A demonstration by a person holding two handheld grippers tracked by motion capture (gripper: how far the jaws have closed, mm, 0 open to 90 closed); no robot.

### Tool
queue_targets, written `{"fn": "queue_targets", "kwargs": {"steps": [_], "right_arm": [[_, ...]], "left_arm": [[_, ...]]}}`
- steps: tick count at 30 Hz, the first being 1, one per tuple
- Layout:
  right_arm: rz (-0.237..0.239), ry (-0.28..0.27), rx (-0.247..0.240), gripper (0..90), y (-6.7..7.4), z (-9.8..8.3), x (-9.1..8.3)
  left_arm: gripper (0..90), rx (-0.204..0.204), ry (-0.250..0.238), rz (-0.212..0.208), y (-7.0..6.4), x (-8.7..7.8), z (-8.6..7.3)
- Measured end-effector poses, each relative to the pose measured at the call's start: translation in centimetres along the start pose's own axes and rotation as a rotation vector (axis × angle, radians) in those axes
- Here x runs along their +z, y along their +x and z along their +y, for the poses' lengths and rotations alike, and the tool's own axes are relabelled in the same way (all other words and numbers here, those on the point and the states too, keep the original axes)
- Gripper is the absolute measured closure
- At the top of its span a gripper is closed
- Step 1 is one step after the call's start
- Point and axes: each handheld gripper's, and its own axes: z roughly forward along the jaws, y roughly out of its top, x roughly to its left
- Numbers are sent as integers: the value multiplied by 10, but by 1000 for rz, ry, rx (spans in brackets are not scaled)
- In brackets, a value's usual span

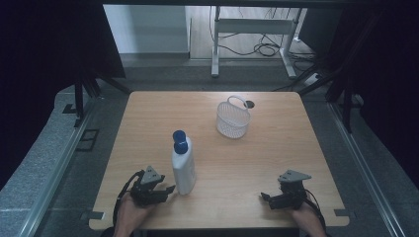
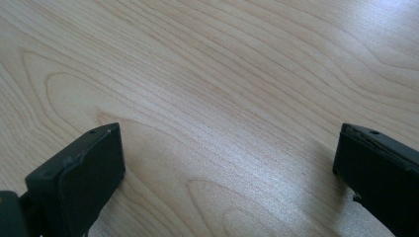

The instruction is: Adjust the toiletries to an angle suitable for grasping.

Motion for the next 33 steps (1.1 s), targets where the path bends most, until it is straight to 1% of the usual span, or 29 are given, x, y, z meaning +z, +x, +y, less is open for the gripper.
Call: {"fn": "queue_targets", "kwargs": {"steps": [1, 3, 6, 10, 13, 14, 16, 18, 19, 20, 21, 27, 29, 30, 33], "right_arm": [[0, 0, 0, 0, 0, 0, 0], [1, 0, 0, 0, 0, 0, 0], [0, 0, -1, 0, 0, 0, 0], [-2, 1, -1, 0, 0, 0, 0], [-1, 1, 0, 0, 0, 0, 0], [-1, 1, 0, 0, 0, 0, 0], [-1, 1, 1, 0, 0, 0, 0], [-1, 1, 1, 0, 0, 1, 0], [-1, 2, 1, 0, 0, 1, 0], [-1, 2, 2, 0, 0, 1, 1], [-1, 2, 2, 0, 1, 1, 1], [-1, 2, 2, 0, 1, 1, 1], [0, 3, 5, 0, 1, 1, 1], [0, 3, 5, 0, 1, 1, 1], [0, 3, 5, 0, 1, 1, 1]], "left_arm": [[445, -3, -4, 3, 0, 0, 1], [477, -4, -10, 10, 1, 1, 3], [555, -21, -25, 20, 3, 2, 7], [635, -30, -34, 19, 4, 4, 9], [703, -47, -47, 16, 5, 6, 12], [726, -47, -47, 16, 5, 6, 12], [775, -61, -56, 7, 6, 7, 13], [822, -62, -55, 5, 7, 8, 13], [822, -63, -55, 8, 7, 9, 14], [861, -64, -51, 9, 7, 10, 15], [879, -65, -52, 8, 7, 11, 15], [892, -64, -48, 1, 6, 14, 16], [892, -56, -39, -1, 5, 15, 16], [892, -45, -36, 3, 3, 16, 17], [892, -39, -35, -1, 1, 17, 18]]}}
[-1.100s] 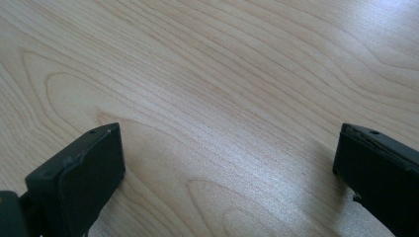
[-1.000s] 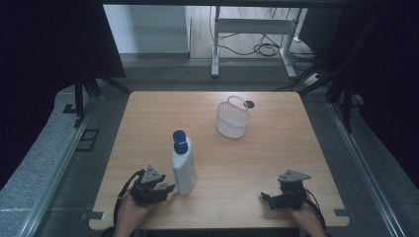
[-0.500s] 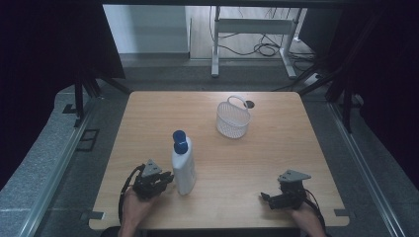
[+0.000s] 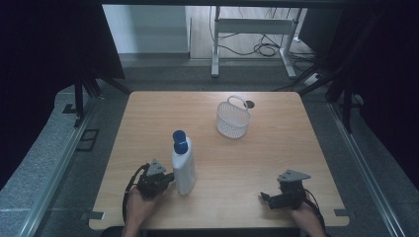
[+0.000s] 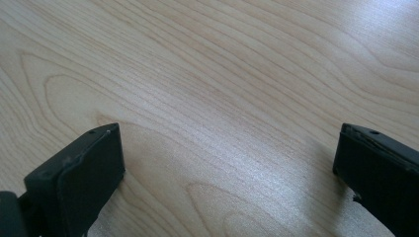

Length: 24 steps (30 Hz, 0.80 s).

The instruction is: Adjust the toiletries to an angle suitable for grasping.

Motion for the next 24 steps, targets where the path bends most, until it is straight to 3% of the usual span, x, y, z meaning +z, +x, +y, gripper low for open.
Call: {"fn": "queue_targets", "kwargs": {"steps": [10, 24], "right_arm": [[0, 0, -1, 0, 0, 0, 0], [0, 0, -1, 0, 0, 0, 0]], "left_arm": [[892, -2, 5, -22, -5, 2, 2], [891, 38, 28, -47, -20, 4, 6]]}}
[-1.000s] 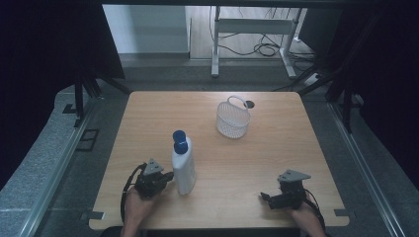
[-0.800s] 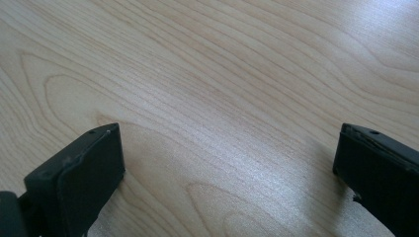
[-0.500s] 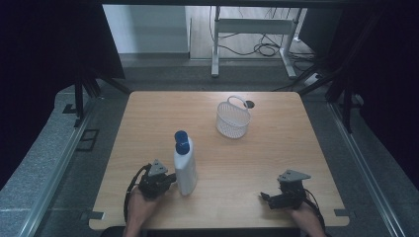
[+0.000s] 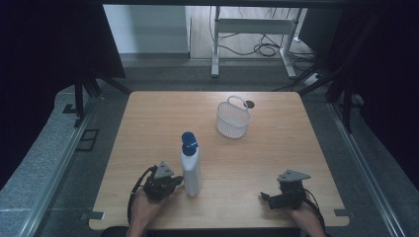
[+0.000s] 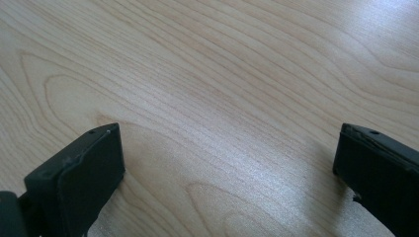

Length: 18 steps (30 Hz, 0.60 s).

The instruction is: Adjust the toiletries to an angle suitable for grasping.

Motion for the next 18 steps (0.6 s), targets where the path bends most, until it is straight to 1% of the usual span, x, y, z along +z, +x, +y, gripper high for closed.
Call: {"fn": "queue_targets", "kwargs": {"steps": [5, 10, 15, 18], "right_arm": [[0, 0, 0, 0, 0, 0, 0], [0, 0, 0, 0, 0, 0, 0], [0, 0, 1, 0, 0, 0, 0], [0, 0, 0, 0, 0, 0, 0]], "left_arm": [[891, 10, 3, -11, -4, 1, 1], [891, 26, 7, -31, -11, 3, 3], [891, 28, 5, -46, -14, 4, 5], [891, 29, -2, -63, -17, 6, 6]]}}
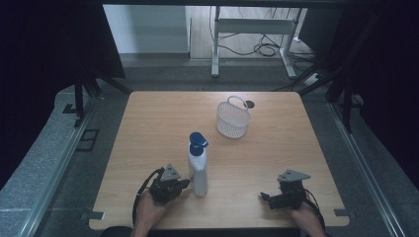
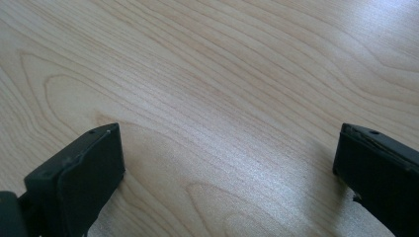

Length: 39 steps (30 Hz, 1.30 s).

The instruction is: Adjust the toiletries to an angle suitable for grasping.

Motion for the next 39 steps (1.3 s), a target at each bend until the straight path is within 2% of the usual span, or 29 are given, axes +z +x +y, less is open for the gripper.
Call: {"fn": "queue_targets", "kwargs": {"steps": [8, 24, 32, 39], "right_arm": [[0, 0, 1, 0, 0, 0, 0], [0, 0, -1, 0, 0, 0, 0], [0, 0, 1, 0, 0, 0, 0], [2, -2, -2, 0, 0, 0, 0]], "left_arm": [[891, 14, -9, -36, -8, 7, 5], [890, 39, -28, -67, -22, 20, 13], [883, 41, -23, -71, -24, 22, 14], [812, 36, -19, -54, -20, 16, 13]]}}
